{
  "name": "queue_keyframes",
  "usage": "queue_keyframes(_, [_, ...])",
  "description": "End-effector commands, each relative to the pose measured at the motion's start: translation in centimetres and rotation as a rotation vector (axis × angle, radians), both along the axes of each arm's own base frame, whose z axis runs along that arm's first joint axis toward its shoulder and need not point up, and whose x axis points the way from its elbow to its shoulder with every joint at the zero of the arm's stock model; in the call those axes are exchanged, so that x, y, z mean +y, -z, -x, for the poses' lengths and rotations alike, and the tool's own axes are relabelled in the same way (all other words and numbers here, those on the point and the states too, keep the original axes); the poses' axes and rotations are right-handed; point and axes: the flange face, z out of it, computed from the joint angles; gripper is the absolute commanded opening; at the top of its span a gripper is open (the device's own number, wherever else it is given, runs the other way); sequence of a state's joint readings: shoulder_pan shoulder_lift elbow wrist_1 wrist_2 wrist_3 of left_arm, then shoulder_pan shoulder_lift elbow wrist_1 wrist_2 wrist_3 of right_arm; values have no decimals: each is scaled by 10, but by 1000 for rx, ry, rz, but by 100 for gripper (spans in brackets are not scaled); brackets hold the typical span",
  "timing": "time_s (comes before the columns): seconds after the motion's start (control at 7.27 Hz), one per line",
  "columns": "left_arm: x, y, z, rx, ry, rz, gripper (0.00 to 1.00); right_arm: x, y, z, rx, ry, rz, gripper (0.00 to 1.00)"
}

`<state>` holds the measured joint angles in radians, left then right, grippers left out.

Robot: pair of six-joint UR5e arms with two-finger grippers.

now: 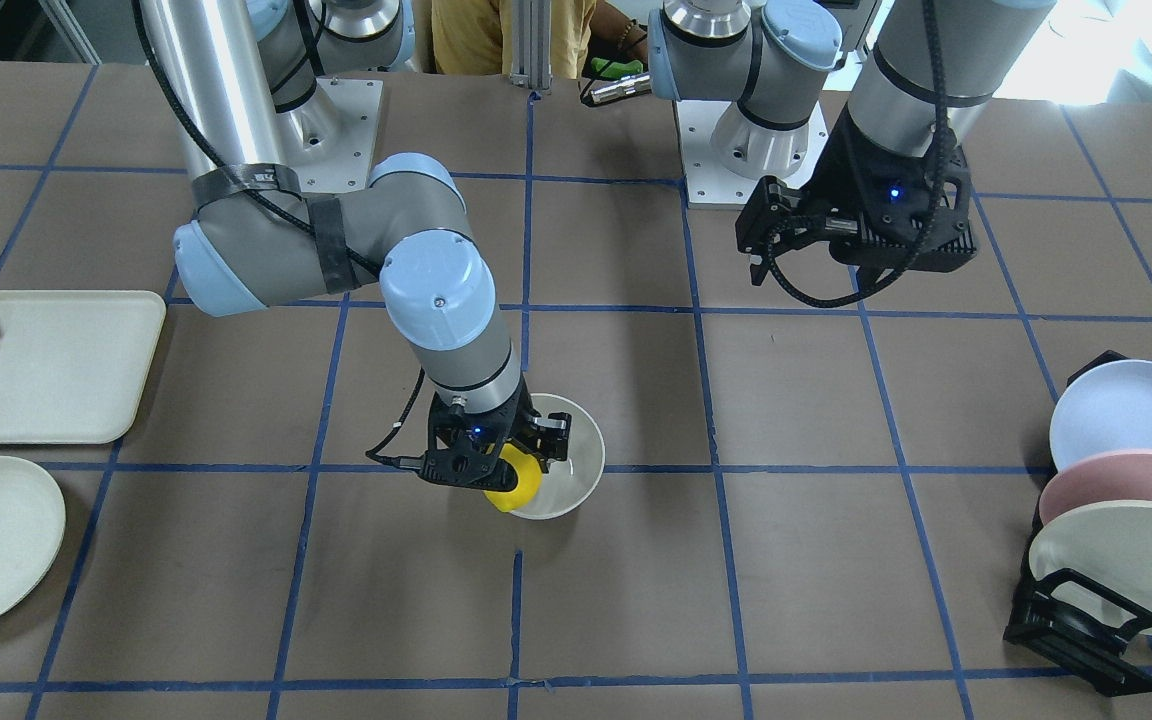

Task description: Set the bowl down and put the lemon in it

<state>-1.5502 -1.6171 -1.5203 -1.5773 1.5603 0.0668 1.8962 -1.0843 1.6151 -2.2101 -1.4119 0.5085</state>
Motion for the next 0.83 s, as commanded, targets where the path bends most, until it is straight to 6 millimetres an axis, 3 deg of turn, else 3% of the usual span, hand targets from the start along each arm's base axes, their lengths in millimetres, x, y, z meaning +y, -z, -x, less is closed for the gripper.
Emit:
queue_keyframes(0.0, [-3, 7, -8, 2, -16, -16, 100, 9, 5, -16, -9, -13, -12, 0])
queue_keyframes(0.14, [-4, 7, -7, 7, -14, -14, 100, 11, 12, -15, -5, -13, -25, 8])
queue_keyframes(0.55, [-5, 7, -9, 2, -17, -11, 100, 9, 28, -16, 3, -23, -43, 47])
queue_keyframes(0.69, [-5, 8, -9, 2, -17, -13, 100, 8, 42, -16, 9, -21, -61, 61])
